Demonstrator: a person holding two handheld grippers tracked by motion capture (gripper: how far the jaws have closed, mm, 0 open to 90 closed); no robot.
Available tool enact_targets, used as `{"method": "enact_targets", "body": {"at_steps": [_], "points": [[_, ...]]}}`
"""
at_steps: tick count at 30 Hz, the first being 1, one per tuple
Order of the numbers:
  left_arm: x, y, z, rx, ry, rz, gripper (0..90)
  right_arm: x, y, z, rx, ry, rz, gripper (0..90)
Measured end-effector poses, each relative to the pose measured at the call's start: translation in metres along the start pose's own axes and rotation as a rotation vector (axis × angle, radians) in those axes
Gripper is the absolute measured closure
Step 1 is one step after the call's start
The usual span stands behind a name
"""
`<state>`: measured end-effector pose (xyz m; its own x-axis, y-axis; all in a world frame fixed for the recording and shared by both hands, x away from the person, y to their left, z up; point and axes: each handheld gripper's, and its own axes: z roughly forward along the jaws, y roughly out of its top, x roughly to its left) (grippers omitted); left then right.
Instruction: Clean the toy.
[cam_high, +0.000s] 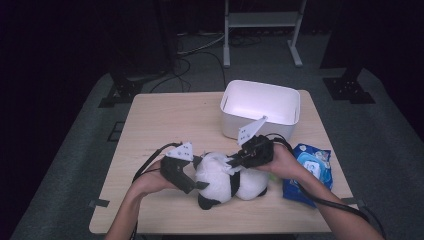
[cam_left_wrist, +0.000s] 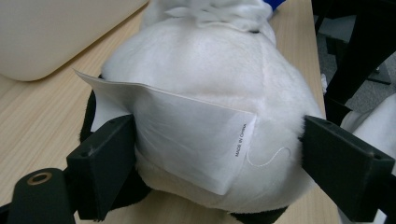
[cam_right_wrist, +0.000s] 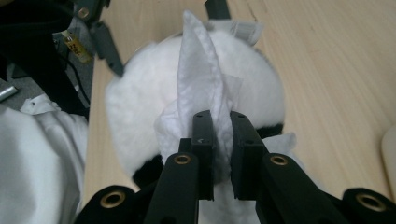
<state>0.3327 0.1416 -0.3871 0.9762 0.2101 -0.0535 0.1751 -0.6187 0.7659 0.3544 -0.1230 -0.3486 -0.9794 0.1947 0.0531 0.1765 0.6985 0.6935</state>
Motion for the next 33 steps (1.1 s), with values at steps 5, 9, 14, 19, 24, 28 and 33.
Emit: {"method": "enact_targets", "body": {"at_steps": [5,9,14,19,24,28,33], "points": [[0.001,-0.001,0.000,-0.008,-0.007,-0.011,11.9,-0.014,0.003,-0.002,0.017,-0.028,0.020,81.0],[0.003,0.004,-0.005,-0.032,-0.027,-0.063,8.7,-0.018,-0.013,0.003,0.031,-0.004,0.055,81.1],[0.007,0.017,0.003,-0.016,-0.022,-0.101,2.8,-0.014,-0.018,0.003,0.015,0.005,0.063,81.3],[0.014,0.028,0.014,0.049,-0.031,-0.121,0.0,-0.009,-0.019,0.005,0.020,0.003,0.056,82.0],[0.017,0.029,0.026,0.122,-0.057,-0.108,1.3,-0.007,-0.020,0.009,0.032,0.006,0.044,82.3],[0.018,0.025,0.020,0.092,-0.051,-0.064,28.6,-0.007,-0.020,0.008,0.036,-0.002,0.040,82.2],[0.016,0.023,0.014,0.047,-0.003,0.012,48.8,-0.011,-0.017,0.005,0.025,-0.010,0.051,82.1]]}}
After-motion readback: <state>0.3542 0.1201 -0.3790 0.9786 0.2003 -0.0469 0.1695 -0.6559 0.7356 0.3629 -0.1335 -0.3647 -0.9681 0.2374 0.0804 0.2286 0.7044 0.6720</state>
